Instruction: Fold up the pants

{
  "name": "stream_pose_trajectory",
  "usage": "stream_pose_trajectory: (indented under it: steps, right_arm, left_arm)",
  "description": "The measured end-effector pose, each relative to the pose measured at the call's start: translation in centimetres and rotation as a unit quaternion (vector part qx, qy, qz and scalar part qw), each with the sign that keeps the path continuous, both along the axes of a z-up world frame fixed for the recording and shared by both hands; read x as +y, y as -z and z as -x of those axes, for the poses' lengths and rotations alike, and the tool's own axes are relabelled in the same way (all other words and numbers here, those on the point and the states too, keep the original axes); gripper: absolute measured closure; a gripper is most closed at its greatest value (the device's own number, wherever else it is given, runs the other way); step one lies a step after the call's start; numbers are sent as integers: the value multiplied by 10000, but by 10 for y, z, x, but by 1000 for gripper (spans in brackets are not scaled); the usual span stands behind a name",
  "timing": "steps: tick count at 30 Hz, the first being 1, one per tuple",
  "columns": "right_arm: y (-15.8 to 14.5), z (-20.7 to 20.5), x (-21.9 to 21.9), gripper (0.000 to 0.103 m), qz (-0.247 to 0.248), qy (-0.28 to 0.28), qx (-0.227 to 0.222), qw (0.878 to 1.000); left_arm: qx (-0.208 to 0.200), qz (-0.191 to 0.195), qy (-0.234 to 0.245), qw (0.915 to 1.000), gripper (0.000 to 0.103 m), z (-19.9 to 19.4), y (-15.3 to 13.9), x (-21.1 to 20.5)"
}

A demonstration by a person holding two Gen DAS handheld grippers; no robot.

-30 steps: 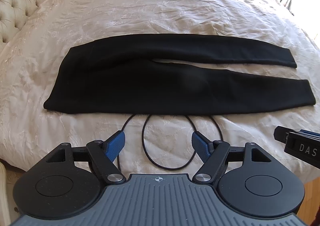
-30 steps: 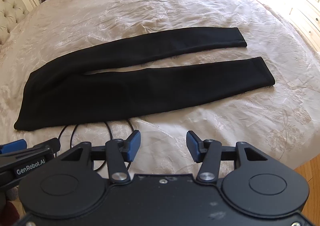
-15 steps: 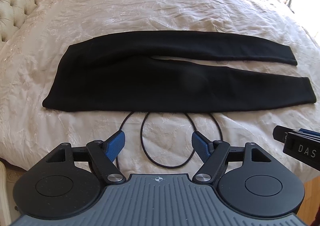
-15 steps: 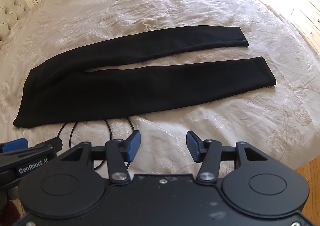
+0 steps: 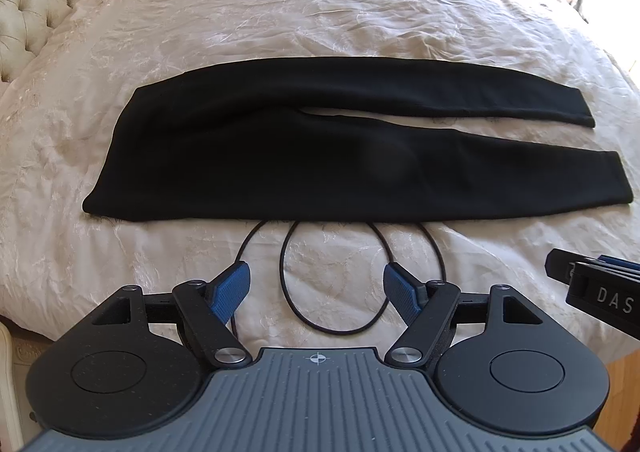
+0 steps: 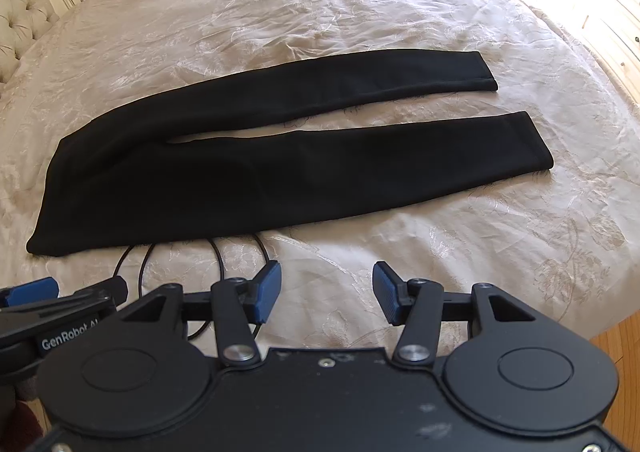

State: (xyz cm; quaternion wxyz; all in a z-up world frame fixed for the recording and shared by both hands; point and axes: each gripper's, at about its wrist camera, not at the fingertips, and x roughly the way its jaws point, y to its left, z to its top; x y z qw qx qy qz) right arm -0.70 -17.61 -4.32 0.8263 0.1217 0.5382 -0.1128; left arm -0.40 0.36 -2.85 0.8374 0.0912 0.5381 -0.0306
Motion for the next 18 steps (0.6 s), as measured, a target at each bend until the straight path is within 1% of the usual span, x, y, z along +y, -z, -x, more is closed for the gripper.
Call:
stream_pose_trajectory:
  steps: [18]
  right_arm:
    - [3, 1, -2, 49, -81, -40, -17, 10000]
  left_arm:
    - [53, 48, -119, 9999, 30, 0, 0, 7]
